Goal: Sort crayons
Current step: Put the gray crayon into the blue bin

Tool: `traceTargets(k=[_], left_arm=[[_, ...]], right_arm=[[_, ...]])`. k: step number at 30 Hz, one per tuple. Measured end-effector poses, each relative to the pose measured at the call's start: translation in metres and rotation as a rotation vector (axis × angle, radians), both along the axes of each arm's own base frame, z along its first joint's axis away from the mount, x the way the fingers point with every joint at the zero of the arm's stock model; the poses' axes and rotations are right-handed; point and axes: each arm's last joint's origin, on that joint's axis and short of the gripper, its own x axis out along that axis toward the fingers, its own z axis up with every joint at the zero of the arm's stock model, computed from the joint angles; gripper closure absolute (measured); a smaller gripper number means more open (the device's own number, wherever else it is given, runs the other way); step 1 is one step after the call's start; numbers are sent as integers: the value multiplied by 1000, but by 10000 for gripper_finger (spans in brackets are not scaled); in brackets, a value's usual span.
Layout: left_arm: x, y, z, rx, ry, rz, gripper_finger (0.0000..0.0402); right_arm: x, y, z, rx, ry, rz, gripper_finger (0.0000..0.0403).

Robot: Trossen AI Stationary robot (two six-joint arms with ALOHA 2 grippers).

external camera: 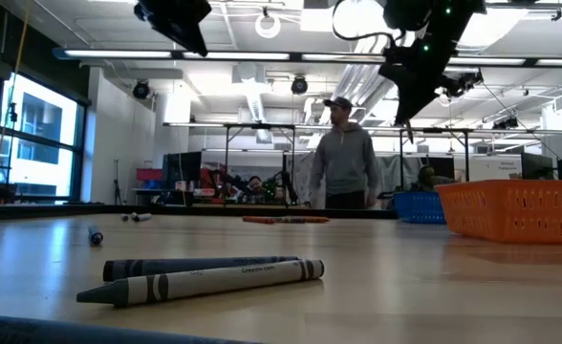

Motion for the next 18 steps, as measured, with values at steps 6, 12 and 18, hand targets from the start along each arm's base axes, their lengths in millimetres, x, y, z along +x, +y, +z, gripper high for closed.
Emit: traceTargets(k=[6,12,18], left_arm=[[-17,13,14,4,-74,56,259],[-21,18,22,-10,-175,69,259],[-18,23,30,-4,-271,59,259]], right_arm=[[-15,-24,1,27,-28,-36,396],[-25,-36,0,101,-86,-38,396],[-36,-47,0,184,-162,-27,396]])
